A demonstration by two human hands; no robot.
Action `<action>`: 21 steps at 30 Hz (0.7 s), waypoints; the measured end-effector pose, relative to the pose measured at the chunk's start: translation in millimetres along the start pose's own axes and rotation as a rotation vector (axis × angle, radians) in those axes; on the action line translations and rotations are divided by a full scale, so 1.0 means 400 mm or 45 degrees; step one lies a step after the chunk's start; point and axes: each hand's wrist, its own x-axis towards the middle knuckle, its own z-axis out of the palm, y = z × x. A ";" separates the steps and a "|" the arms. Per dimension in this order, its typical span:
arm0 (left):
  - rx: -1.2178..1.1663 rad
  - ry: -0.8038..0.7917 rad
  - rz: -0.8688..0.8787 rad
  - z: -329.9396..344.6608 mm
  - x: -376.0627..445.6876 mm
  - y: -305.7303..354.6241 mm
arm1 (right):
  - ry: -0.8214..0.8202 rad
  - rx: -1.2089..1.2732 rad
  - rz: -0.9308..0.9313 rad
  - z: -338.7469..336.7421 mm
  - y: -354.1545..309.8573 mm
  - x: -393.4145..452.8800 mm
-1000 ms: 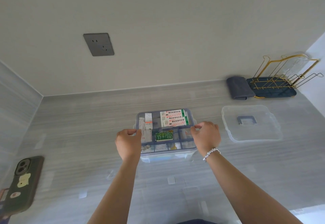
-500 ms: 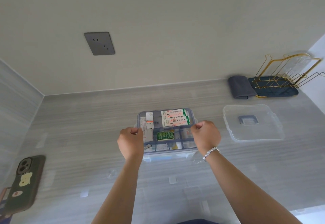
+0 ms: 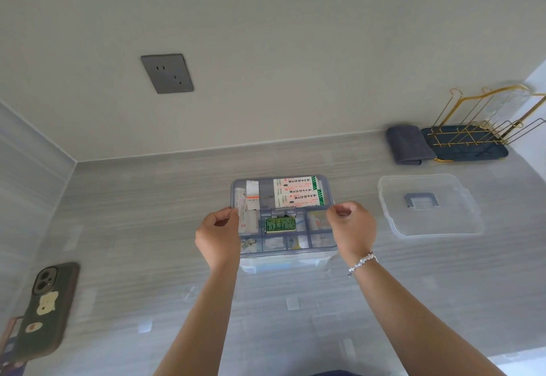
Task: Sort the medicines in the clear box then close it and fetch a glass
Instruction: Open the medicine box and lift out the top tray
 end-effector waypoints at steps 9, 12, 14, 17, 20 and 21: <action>-0.183 -0.212 0.104 0.038 -0.056 0.055 | 0.042 0.465 0.081 -0.133 0.034 0.024; -0.224 -0.365 0.105 0.099 -0.102 0.071 | 0.050 0.482 0.139 -0.206 0.083 0.047; -0.211 -0.478 0.120 0.149 -0.147 0.075 | 0.063 0.505 0.212 -0.260 0.131 0.063; -0.167 -0.636 0.139 0.232 -0.228 0.071 | 0.097 0.504 0.327 -0.344 0.217 0.093; -0.066 -0.745 0.130 0.316 -0.313 0.056 | 0.130 0.533 0.455 -0.429 0.306 0.127; -0.025 -0.779 0.119 0.343 -0.341 0.047 | 0.140 0.535 0.491 -0.456 0.337 0.139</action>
